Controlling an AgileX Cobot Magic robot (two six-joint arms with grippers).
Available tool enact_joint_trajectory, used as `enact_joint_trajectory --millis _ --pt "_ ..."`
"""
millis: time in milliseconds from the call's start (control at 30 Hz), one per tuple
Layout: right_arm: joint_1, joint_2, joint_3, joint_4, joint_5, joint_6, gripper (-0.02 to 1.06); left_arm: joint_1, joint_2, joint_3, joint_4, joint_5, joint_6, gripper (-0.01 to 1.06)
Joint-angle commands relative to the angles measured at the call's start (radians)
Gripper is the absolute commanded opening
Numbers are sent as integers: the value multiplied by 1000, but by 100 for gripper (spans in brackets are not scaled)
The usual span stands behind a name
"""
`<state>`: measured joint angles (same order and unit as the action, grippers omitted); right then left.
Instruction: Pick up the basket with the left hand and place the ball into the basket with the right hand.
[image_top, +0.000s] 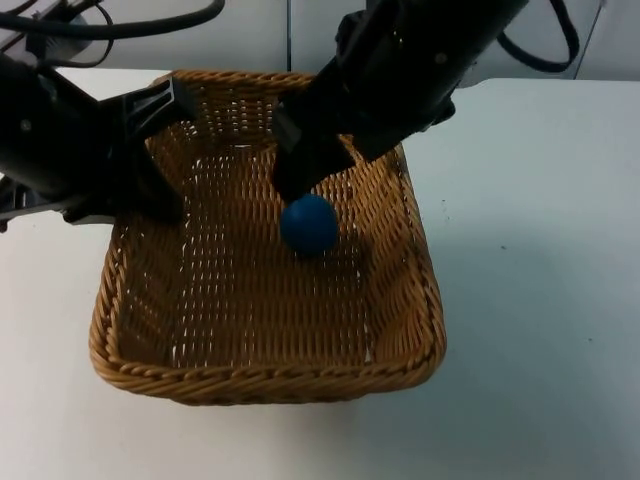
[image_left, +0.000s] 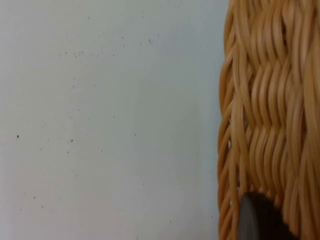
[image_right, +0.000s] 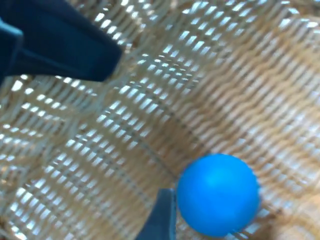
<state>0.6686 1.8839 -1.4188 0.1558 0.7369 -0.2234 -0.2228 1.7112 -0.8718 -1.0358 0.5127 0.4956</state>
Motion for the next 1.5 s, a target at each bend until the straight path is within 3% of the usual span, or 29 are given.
enact_joint_trajectory --millis 0,67,333,1067,1467 --pt "3 -34 -1 -68 17 36 79 1 -16 0 -28 5 -6 0" --pt "3 -64 -1 -109 48 55 79 1 -16 0 -28 -1 -6 0" --pt "-1 -183 -1 -141 91 67 78 1 -16 0 -28 -26 -6 0" --pt "-1 -600 -1 -156 170 86 78 1 176 -2 -32 -145 74 0" --pt "-1 -645 -1 -161 191 93 77 1 209 -2 -32 -159 133 0"
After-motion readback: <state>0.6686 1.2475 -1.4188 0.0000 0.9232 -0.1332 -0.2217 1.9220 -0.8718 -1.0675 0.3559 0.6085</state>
